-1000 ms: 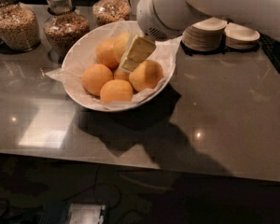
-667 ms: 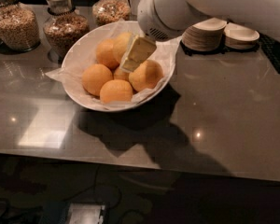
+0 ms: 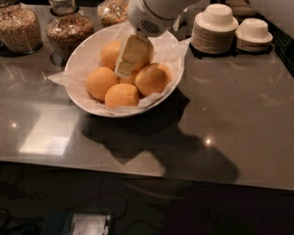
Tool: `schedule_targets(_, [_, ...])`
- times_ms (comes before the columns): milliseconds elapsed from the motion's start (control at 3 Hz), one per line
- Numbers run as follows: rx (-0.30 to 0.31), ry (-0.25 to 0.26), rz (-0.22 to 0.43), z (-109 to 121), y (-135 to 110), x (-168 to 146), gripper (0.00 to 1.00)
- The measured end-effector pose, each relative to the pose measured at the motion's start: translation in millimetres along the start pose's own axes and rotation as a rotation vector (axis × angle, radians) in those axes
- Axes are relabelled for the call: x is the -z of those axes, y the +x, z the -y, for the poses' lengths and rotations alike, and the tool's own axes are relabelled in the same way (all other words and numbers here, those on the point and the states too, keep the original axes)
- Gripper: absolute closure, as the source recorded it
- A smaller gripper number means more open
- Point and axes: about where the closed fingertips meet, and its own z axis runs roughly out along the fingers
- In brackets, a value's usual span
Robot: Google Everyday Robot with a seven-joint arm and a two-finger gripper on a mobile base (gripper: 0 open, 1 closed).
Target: Pick orange from white bowl
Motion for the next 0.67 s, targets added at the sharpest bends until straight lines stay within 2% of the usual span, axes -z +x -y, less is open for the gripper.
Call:
schedule_targets(333, [0.002, -0.057, -0.044, -15.0, 5.6, 1.8, 0.00])
schedule_targets(667, [0.002, -0.057, -0.044, -15.1, 6.1, 1.9, 0.00])
